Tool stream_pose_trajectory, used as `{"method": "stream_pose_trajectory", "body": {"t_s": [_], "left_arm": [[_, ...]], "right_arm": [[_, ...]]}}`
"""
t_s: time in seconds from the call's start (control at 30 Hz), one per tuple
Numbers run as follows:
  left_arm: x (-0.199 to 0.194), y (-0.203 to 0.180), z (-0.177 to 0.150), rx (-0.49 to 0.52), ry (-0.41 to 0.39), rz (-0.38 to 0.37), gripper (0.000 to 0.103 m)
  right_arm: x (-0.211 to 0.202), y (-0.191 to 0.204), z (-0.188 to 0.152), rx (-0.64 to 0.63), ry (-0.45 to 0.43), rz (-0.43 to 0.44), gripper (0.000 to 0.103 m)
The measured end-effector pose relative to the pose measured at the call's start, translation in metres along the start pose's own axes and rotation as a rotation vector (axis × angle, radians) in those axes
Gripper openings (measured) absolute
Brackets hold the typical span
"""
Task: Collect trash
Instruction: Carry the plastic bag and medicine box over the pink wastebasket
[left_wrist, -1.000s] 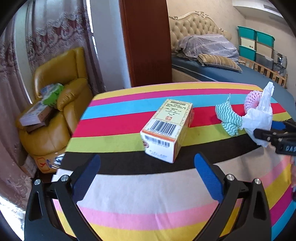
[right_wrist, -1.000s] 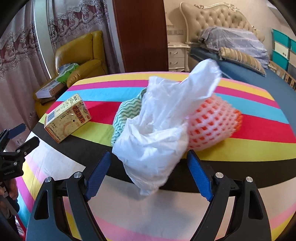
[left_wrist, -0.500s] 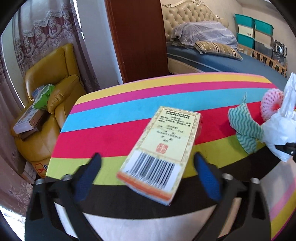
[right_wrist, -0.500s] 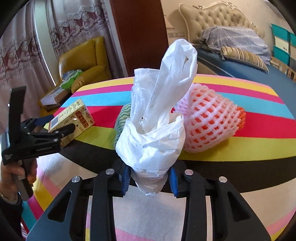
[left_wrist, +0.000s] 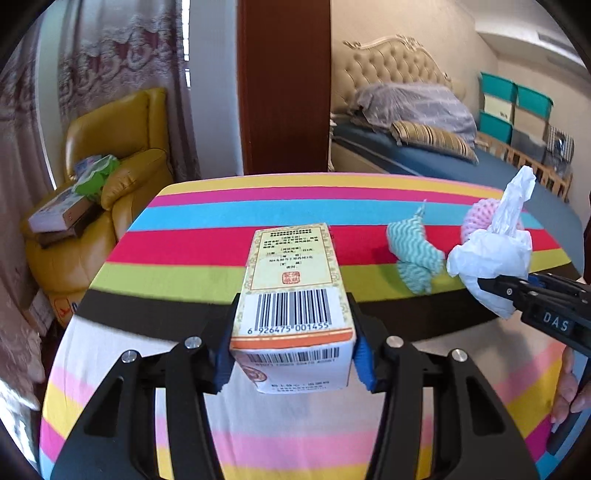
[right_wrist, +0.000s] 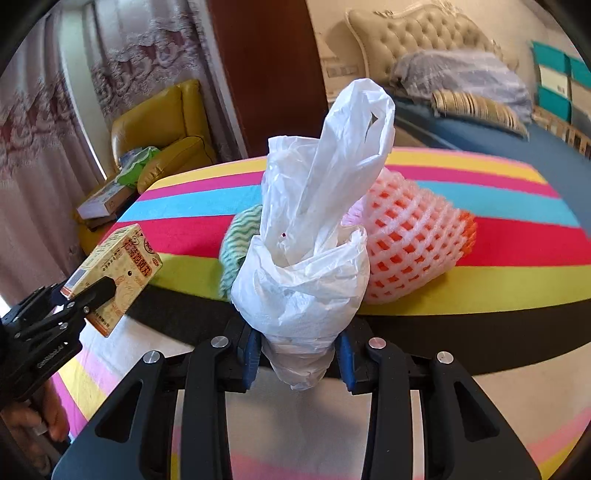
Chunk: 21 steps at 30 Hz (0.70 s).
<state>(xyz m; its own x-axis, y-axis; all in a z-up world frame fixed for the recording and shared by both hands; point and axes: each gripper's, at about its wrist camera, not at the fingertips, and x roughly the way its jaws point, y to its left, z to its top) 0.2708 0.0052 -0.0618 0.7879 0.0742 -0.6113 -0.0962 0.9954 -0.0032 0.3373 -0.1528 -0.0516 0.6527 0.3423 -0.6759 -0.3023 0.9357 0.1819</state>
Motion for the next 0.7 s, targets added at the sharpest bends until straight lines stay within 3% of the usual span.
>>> {"method": "stream_pose_trajectory", "body": {"t_s": [0.4, 0.7], "left_arm": [[-0.083, -0.017, -0.053, -0.035, -0.088, -0.068, 0.050], [-0.112, -0.041, -0.077, 0.011, -0.127, -0.087, 0.051]], "right_arm": [[-0.065, 0.020, -0.048, -0.098, -0.055, -0.009, 0.034], [-0.107, 0.026, -0.082, -0.156, -0.106, -0.023, 0.034]]}}
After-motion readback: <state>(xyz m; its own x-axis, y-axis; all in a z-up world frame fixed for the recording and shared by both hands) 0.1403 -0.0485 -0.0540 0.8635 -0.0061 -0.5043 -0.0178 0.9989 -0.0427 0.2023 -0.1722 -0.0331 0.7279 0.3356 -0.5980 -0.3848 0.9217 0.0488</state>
